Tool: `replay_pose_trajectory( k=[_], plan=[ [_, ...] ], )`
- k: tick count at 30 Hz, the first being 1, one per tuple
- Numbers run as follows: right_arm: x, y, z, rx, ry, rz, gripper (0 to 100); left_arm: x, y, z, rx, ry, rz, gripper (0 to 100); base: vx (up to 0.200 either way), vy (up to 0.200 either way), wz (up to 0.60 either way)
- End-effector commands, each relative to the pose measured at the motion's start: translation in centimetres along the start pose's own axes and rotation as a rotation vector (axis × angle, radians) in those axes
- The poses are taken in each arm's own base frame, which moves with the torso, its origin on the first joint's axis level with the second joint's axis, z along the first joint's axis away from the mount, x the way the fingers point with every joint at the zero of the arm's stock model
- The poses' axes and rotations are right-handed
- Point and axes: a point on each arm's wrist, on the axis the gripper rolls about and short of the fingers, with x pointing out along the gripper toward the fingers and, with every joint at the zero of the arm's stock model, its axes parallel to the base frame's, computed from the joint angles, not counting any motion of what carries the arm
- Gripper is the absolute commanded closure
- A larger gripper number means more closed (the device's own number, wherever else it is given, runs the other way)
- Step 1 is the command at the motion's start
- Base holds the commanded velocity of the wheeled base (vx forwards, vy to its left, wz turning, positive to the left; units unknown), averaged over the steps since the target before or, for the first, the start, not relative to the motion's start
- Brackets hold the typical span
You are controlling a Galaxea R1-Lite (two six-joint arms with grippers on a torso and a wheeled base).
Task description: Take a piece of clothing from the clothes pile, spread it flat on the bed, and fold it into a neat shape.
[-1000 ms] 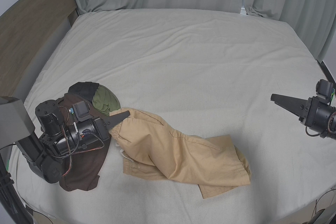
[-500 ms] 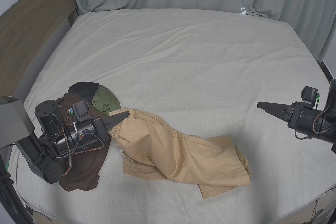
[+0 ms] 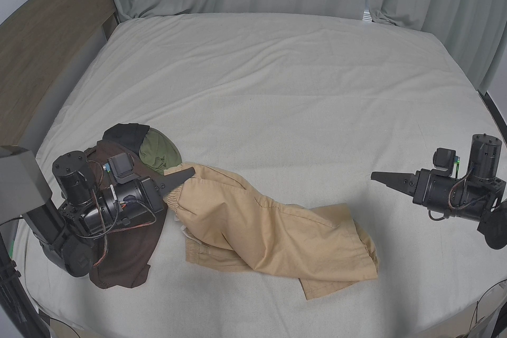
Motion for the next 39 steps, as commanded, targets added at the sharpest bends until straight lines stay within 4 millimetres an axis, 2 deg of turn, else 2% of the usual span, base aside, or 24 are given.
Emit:
replay_pose_trajectory(
  k=[1, 7, 15, 39],
  plan=[
    [0.9, -1.1, -0.7, 0.03, 0.039, -0.024, 0, 0.0, 0.0, 0.0, -0.001, 0.0, 0.0, 100, 0.0, 0.0, 0.0],
    [1.4, -1.7, -1.2, 0.047, 0.065, -0.034, 0, 0.0, 0.0, 0.0, 0.0, -0.002, 0.001, 100, 0.0, 0.0, 0.0],
    [3.3, -3.6, -2.7, 0.074, 0.104, -0.051, 0, -0.2, 0.3, 0.2, 0.001, -0.008, 0.009, 100, 0.0, 0.0, 0.0],
    [5.8, -7.0, -5.8, 0.176, 0.166, -0.09, 0, -0.2, 0.3, 0.2, 0.017, -0.008, 0.009, 100, 0.0, 0.0, 0.0]
  ],
)
